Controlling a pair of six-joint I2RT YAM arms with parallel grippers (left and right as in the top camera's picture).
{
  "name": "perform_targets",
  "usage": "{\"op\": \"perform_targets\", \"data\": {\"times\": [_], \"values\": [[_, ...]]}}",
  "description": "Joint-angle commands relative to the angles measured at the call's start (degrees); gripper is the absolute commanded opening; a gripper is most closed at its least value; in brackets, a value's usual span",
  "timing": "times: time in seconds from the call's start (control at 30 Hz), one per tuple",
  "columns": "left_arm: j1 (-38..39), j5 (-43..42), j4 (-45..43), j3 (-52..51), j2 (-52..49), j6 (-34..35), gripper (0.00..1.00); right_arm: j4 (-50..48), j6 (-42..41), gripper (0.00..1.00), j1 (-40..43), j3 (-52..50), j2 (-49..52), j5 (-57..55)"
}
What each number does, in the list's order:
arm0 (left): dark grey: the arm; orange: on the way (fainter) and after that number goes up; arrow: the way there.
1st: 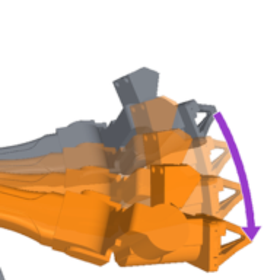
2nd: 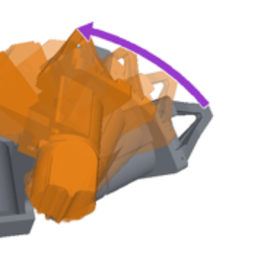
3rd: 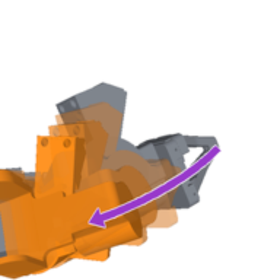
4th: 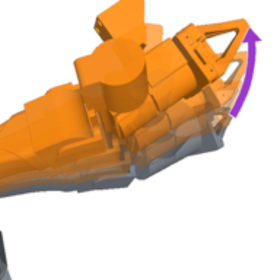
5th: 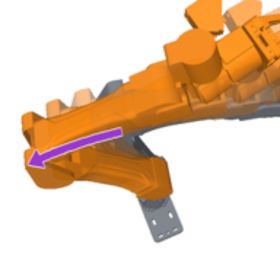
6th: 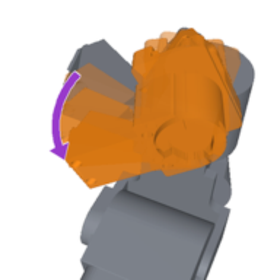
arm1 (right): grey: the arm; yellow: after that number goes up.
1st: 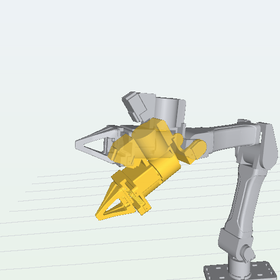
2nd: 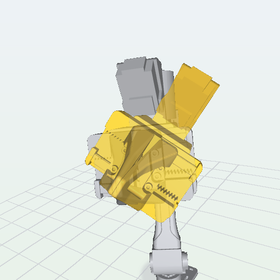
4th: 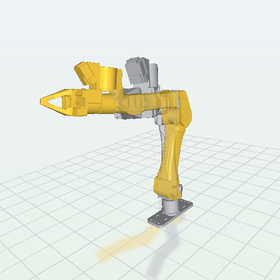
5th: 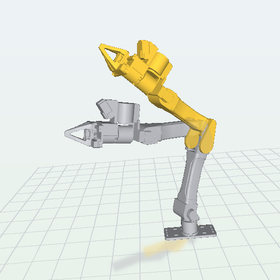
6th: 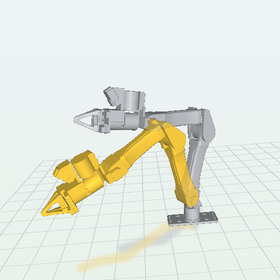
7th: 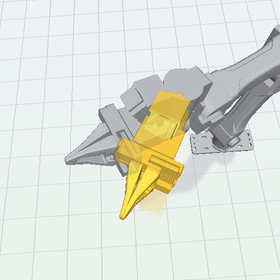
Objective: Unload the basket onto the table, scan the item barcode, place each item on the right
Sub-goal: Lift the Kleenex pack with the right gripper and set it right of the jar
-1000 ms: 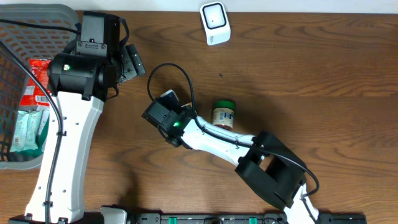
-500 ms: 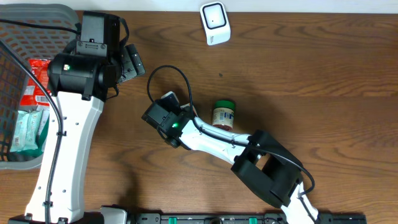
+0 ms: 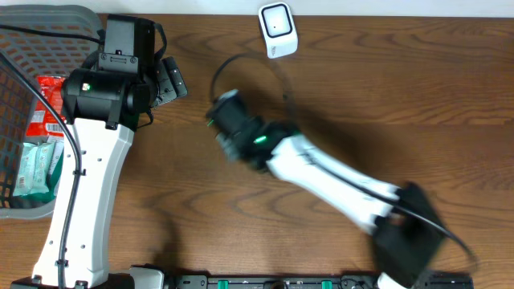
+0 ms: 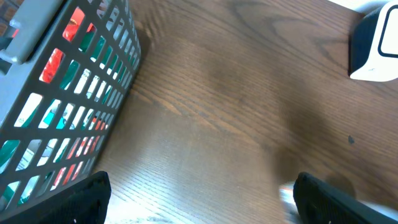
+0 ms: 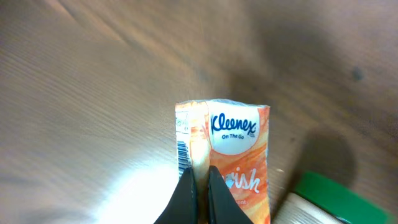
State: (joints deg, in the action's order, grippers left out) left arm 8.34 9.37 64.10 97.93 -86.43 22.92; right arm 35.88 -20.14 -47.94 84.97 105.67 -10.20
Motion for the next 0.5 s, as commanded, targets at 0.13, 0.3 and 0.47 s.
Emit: {"op": "perform_targets", "data": {"times": [0.13, 0.3, 0.47], "values": [[-0.2, 0.2, 0.1, 0.7, 0.0, 0.3, 0.94, 7.0, 1.0, 0.01, 17.5, 0.3, -13.0, 25.0], [-0.2, 0.2, 0.1, 0.7, 0.0, 0.3, 0.94, 13.1, 6.6, 0.01, 32.6, 0.1, -13.6, 41.9], [-0.2, 0.2, 0.1, 0.7, 0.0, 0.3, 0.94, 15.9, 12.4, 0.01, 46.3, -3.7, -12.7, 53.5]]}}
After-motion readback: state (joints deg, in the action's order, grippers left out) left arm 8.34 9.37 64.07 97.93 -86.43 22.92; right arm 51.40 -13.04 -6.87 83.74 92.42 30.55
